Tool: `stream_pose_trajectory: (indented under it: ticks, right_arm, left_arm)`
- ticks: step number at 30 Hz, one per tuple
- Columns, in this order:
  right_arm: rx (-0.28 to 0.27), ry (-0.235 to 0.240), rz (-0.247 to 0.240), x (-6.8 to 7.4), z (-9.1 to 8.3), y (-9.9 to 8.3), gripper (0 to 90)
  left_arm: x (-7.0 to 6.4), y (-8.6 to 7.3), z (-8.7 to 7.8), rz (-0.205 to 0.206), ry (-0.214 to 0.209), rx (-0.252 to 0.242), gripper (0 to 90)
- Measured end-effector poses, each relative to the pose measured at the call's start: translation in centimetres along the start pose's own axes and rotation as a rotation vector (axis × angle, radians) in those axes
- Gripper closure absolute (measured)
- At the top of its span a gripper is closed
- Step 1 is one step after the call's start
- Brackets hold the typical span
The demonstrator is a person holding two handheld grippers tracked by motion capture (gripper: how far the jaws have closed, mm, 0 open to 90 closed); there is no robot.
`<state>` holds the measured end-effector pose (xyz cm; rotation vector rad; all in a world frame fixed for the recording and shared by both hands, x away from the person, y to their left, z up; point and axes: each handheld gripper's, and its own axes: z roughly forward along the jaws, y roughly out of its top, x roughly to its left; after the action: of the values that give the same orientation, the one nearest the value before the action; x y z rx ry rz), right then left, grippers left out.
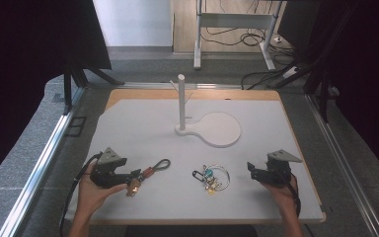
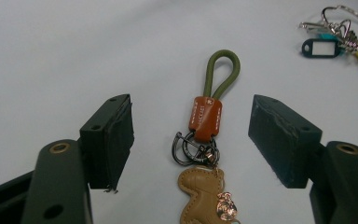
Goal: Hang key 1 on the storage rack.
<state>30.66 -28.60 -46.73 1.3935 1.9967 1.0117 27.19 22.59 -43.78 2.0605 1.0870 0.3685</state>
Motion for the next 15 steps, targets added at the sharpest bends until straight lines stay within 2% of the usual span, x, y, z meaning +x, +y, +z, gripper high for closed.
stream_pose_trajectory:
  ticks: [3,4,5,7,11,13,15]
  right_arm:
    - [-0.011,0.004,0.025,-0.6,-0.5,-0.1,17.8]
    - [-0.026,0.003,0.053,-1.3,-0.9,-0.1,18.8]
    - [-0.029,0.002,0.057,-1.5,-1.0,-0.1,18.8]
    - [-0.04,0.005,0.079,-2.0,-1.3,-0.2,18.9]
    - [-0.049,0.021,0.088,-2.8,-1.6,-0.3,19.8]
    - [-0.053,0.031,0.098,-3.2,-1.8,-0.4,20.2]
    - [-0.062,0.035,0.106,-3.5,-2.0,-0.5,20.7]
  left_arm:
    - [0.0,0.0,-0.3,0.005,-0.013,0.003,31.1]
    - [0.0,0.0,-0.6,0.004,-0.014,0.001,31.2]
    - [0.1,0.1,-0.7,0.001,-0.018,0.001,31.3]
    - [0.2,0.3,-0.8,-0.008,-0.007,0.006,31.8]
    - [0.0,0.9,-1.0,-0.006,0.009,0.025,33.0]
    - [-0.2,1.2,-1.1,0.007,0.014,0.028,32.5]
    - [-1.0,2.1,-1.3,0.048,0.01,0.049,29.5]
